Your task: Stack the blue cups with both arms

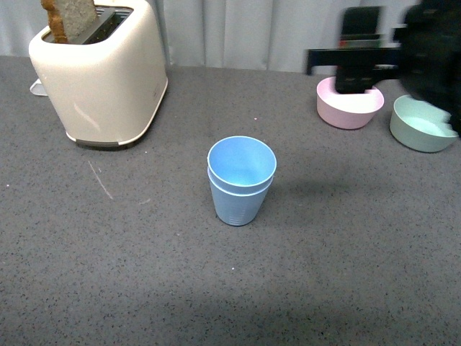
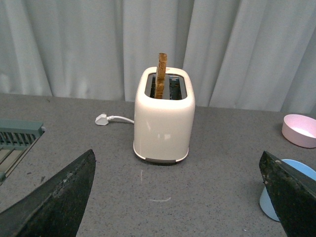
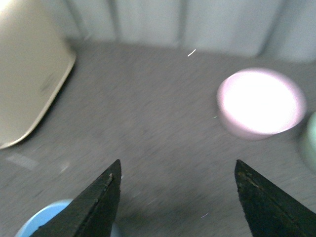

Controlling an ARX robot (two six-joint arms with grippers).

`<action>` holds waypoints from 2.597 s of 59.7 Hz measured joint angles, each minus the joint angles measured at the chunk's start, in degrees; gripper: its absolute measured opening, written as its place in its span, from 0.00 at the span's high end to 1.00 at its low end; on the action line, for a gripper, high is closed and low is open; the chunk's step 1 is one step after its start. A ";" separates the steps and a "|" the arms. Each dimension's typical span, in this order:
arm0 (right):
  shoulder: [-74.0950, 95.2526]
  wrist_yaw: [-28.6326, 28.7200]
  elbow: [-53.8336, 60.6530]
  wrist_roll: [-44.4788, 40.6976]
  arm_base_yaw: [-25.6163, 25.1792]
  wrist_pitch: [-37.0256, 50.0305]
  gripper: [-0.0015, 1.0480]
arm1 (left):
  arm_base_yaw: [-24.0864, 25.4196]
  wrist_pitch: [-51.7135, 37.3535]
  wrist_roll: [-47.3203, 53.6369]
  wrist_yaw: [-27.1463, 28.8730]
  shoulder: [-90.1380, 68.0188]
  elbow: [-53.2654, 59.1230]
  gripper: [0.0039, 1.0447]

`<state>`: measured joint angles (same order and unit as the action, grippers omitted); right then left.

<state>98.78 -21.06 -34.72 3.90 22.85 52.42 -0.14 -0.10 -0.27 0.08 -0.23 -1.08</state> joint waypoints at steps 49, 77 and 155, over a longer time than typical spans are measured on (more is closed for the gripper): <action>-39.82 15.08 30.88 -3.74 -16.57 1.68 0.99 | 0.00 0.04 0.00 -0.04 0.00 0.00 0.06; -60.76 20.96 34.21 -3.72 -22.71 -15.47 0.99 | 0.00 0.04 0.00 -0.04 0.00 0.00 0.06; -98.49 21.14 34.53 -3.74 -22.71 -52.30 0.99 | 0.00 0.07 0.00 -0.04 0.02 0.00 0.06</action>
<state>0.30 0.08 -0.19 0.16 0.14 0.12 -0.14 -0.03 -0.27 0.03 -0.21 -1.08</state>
